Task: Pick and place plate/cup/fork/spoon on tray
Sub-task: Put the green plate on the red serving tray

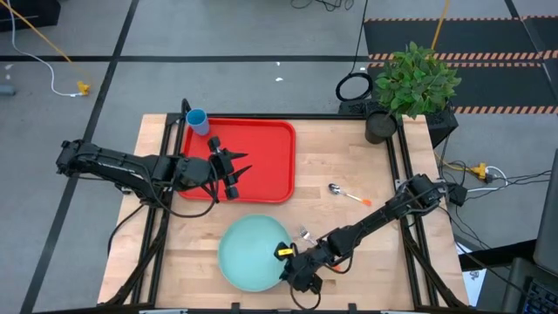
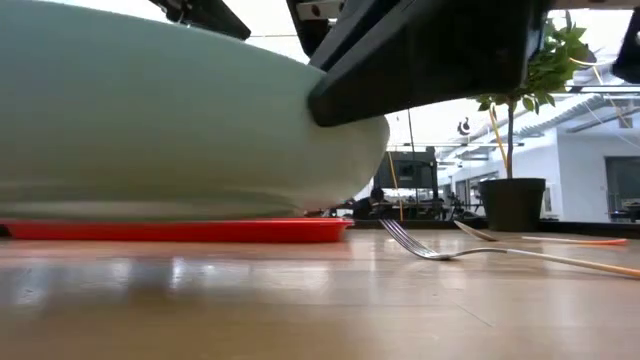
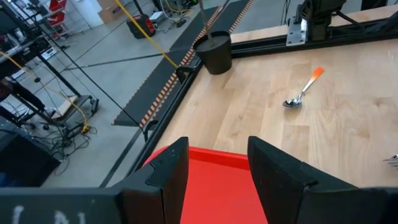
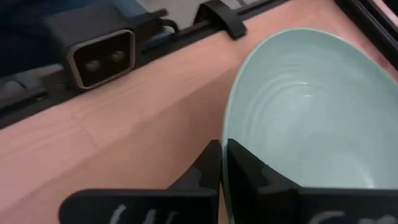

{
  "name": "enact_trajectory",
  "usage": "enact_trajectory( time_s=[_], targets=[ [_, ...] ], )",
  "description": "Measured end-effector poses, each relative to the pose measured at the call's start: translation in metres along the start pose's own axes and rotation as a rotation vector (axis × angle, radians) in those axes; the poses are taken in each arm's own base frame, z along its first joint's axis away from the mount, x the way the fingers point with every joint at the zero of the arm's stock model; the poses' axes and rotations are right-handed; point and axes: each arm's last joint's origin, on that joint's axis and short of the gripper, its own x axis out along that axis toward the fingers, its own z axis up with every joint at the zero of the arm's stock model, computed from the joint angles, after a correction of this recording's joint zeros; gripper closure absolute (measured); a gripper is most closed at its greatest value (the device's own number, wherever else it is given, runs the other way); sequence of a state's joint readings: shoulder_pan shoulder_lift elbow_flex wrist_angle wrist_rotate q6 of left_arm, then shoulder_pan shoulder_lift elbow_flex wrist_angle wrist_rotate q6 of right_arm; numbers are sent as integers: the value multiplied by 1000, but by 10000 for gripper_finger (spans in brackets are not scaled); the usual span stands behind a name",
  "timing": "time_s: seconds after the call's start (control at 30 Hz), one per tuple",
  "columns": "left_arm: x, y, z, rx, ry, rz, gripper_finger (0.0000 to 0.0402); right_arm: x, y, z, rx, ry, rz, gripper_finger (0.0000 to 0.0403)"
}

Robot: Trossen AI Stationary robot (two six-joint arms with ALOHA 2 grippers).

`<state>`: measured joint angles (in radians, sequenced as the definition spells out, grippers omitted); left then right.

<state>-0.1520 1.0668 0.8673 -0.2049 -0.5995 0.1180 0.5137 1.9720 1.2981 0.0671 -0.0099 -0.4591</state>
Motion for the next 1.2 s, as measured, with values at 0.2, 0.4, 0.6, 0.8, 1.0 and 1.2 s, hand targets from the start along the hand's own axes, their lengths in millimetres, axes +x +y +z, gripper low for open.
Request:
enact_trajectory(
  time_s=[0.2,0.4,0.6,0.8,1.0,1.2],
  targets=[
    [0,0,0,-27,1,-1,234,-2,-5,4,-16,57,-78,402],
    [-6,-5,-4,-26,35,-32,234,-19,-19,10,-25,127,-246,402],
    [-28,-4,2,-64,-31,-47,234,-39,-55,9,42,92,-367,402],
    [-59,8,2,-139,-76,38,234,-51,-103,-7,194,30,-503,403],
    [-75,12,0,-151,-92,36,234,-63,-155,-21,303,-38,-537,403],
    [-77,15,1,-126,-99,125,234,-62,-192,-31,365,-120,-562,403]
  ],
)
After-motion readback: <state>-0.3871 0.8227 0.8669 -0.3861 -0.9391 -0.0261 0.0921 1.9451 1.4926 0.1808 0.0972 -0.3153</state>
